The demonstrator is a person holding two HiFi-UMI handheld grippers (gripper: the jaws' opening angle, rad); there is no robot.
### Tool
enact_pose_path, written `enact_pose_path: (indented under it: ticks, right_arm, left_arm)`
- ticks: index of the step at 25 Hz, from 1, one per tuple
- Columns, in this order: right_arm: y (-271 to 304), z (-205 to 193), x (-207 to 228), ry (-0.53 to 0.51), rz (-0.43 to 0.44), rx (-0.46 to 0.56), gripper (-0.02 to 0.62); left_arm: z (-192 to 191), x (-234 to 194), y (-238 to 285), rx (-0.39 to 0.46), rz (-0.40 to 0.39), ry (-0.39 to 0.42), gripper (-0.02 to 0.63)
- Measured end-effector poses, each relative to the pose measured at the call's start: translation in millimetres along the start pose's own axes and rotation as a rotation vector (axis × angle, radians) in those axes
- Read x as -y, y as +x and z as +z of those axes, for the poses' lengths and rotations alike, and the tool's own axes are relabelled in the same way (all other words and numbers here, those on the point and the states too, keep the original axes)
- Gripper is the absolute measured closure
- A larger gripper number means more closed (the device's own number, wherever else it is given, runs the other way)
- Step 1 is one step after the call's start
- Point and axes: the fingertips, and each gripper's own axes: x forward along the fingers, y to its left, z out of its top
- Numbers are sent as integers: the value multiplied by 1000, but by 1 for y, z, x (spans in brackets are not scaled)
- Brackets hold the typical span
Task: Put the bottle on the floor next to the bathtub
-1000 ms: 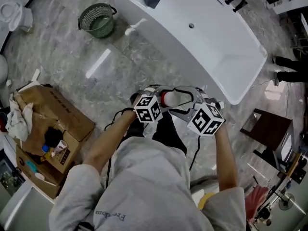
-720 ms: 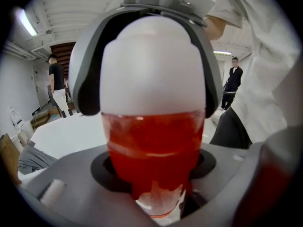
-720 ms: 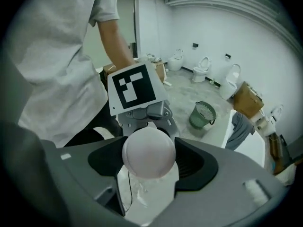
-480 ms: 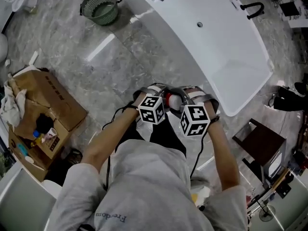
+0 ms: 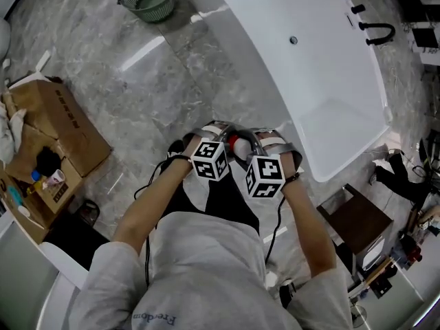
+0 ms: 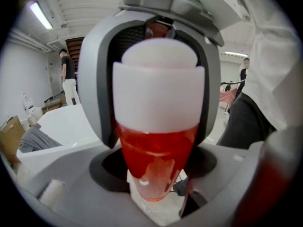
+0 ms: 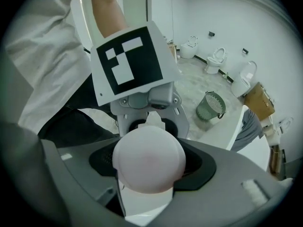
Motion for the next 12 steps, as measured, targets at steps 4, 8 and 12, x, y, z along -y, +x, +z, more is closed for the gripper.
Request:
enact_pose_path:
  ticks: [4, 8, 12]
  right_arm:
    - [23, -19, 7, 43, 20, -21, 305]
    - [49, -45, 17, 66, -6, -32, 305]
    - [75, -78, 26, 162, -37, -49, 305]
  left_arm:
    - [-24, -10, 2, 14, 51, -94, 267]
    - [-51, -19, 0, 19, 105, -234, 267]
    - [-70, -33, -11, 50, 207, -370, 267]
